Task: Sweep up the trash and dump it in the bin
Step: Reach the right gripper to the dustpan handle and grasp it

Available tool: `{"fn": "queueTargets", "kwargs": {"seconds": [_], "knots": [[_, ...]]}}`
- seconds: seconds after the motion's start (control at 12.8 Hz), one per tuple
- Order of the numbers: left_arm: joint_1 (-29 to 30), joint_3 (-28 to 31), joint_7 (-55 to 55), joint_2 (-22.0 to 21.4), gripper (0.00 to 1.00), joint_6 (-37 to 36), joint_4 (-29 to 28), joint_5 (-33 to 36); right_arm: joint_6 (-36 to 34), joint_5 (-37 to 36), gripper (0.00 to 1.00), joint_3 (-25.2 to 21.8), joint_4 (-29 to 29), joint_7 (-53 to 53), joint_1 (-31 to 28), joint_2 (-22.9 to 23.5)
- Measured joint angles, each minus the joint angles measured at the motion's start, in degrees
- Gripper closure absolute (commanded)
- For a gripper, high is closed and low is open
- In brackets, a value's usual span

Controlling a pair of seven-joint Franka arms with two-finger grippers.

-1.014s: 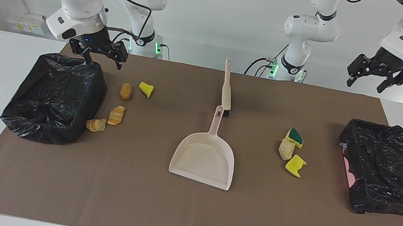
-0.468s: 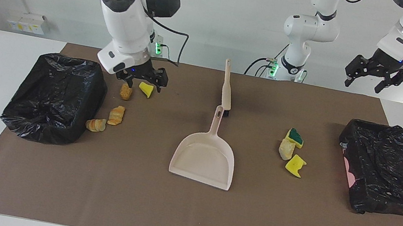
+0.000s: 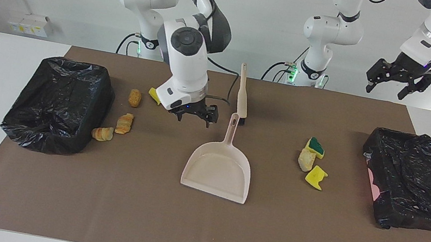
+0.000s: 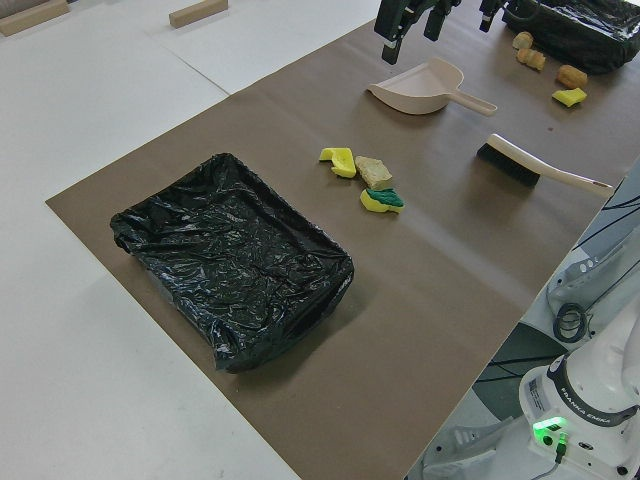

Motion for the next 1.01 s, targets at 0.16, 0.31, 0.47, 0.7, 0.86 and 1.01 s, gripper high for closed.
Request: {"fn": "queueTargets", "kwargs": {"seconds": [0.16, 0.31, 0.47, 0.7, 0.86, 1.01], "knots": [[-1.09, -0.15, -1.53, 0.0, 0.0, 0.13, -0.54, 0.0, 3.2, -1.37, 0.0, 0.01, 0.02, 6.2, 4.16, 3.02], [-1.15, -0.11, -1.67, 0.0, 0.0, 0.14, -0.59, 0.0, 6.2, -2.93, 0.0, 0.0, 0.03, 11.02, 7.56, 5.72], [-1.15, -0.09, -1.69, 0.0, 0.0, 0.14, -0.6, 0.0, 8.38, -2.95, 0.0, -0.01, 0.05, 11.81, 9.01, 6.91], [-1.15, -0.06, -1.74, 0.0, 0.0, 0.15, -0.6, 0.0, 8.51, -2.95, 0.17, -0.29, -0.18, 11.81, 8.7, 7.02], [-1.15, -0.06, -1.76, 0.0, 0.0, 0.15, -0.62, 0.0, 8.51, -2.95, 0.25, -0.26, -0.58, 11.81, 8.81, 7.26], [-1.15, -0.06, -1.76, 0.0, 0.0, 0.15, -0.62, 0.0, 8.51, -2.95, 0.51, -0.23, -1.05, 11.81, 8.97, 7.47]]}}
